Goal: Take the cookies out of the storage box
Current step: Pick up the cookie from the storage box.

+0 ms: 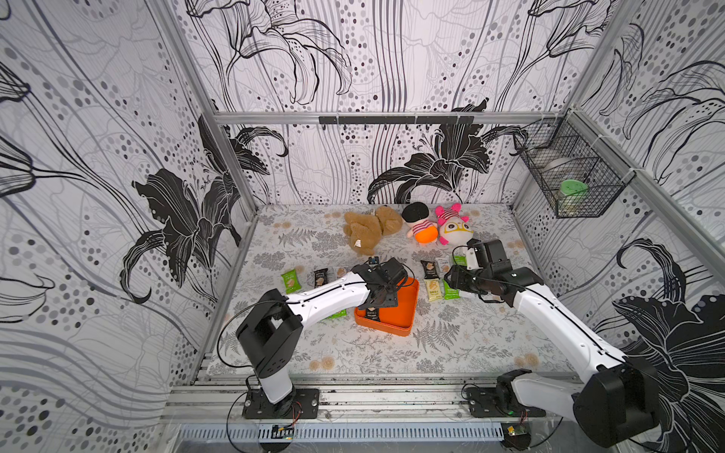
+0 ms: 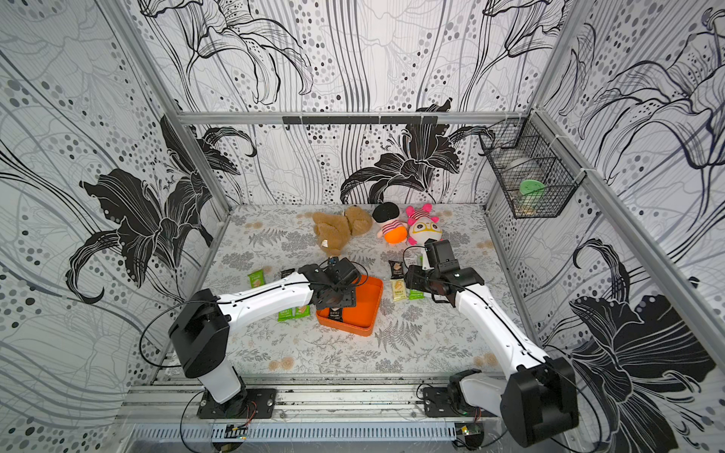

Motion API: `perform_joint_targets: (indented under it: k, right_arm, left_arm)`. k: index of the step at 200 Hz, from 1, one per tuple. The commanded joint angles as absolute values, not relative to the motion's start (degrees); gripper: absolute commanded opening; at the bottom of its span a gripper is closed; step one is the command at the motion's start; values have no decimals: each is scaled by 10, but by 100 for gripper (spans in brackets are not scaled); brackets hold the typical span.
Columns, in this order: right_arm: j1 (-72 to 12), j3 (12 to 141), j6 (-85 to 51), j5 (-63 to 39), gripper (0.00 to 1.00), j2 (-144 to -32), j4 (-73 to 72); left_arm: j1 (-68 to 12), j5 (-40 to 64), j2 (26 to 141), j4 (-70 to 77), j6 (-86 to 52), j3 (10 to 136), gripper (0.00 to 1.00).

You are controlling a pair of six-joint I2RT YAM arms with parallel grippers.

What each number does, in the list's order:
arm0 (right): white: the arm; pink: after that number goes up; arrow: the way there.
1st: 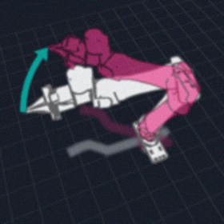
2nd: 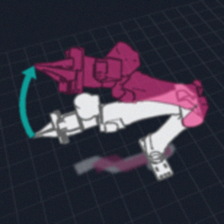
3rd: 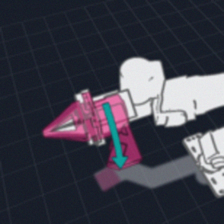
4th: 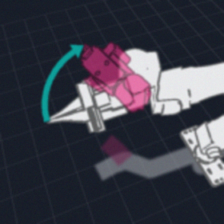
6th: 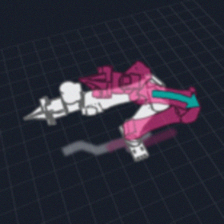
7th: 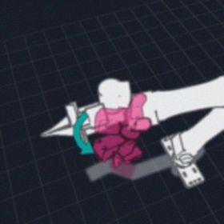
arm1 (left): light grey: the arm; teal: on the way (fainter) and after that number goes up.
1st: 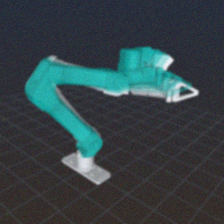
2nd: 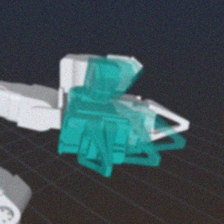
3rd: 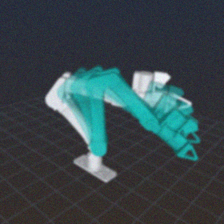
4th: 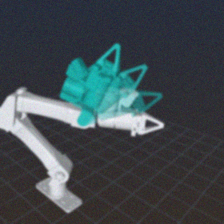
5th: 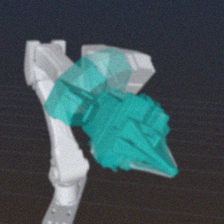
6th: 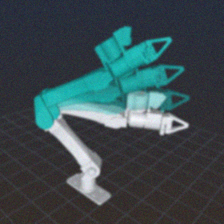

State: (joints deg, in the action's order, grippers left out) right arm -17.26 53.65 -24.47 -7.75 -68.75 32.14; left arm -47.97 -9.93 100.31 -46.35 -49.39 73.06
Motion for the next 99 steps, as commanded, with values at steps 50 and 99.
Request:
perform_joint_targets:
  k: [50,99]
  right_arm:
    - [-171,531,-231,-67,59,-689,343]
    - [-170,535,-222,-55,59,-702,350]
  left_arm:
    - [-477,-114,1048,-438,-491,709,78]
    - [-475,-104,1086,-433,-482,714,78]
